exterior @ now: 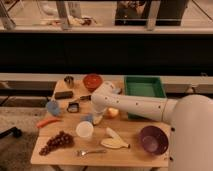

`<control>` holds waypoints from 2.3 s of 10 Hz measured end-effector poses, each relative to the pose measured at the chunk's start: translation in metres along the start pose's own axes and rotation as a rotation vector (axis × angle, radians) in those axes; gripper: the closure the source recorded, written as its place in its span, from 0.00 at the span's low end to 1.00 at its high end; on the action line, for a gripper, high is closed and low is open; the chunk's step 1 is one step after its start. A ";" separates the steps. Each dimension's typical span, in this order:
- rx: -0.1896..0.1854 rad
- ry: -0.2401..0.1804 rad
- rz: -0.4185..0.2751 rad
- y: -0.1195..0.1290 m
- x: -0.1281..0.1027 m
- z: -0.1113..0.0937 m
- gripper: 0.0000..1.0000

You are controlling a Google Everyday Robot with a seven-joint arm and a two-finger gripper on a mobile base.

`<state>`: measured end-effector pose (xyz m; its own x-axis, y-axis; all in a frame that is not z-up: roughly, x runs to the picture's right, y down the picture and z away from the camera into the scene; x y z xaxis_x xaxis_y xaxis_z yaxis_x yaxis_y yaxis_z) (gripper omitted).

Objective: Wipe table surface with sponge

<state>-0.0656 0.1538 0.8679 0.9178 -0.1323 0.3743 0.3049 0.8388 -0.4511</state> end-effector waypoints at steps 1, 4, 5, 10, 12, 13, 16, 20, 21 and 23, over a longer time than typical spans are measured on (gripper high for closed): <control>-0.002 0.003 0.003 -0.001 0.002 0.000 1.00; -0.002 0.029 0.011 -0.008 0.010 0.001 1.00; 0.000 0.037 0.018 -0.012 0.014 0.001 1.00; 0.016 0.066 0.022 -0.045 0.024 0.004 1.00; 0.013 0.084 0.028 -0.058 0.031 0.010 1.00; 0.012 0.088 0.031 -0.062 0.034 0.013 1.00; 0.013 0.089 0.030 -0.062 0.035 0.011 1.00; 0.012 0.086 0.026 -0.062 0.033 0.012 1.00; 0.012 0.086 0.026 -0.062 0.033 0.012 1.00; 0.012 0.085 0.024 -0.062 0.032 0.012 1.00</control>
<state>-0.0582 0.1040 0.9176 0.9432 -0.1564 0.2932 0.2803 0.8483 -0.4492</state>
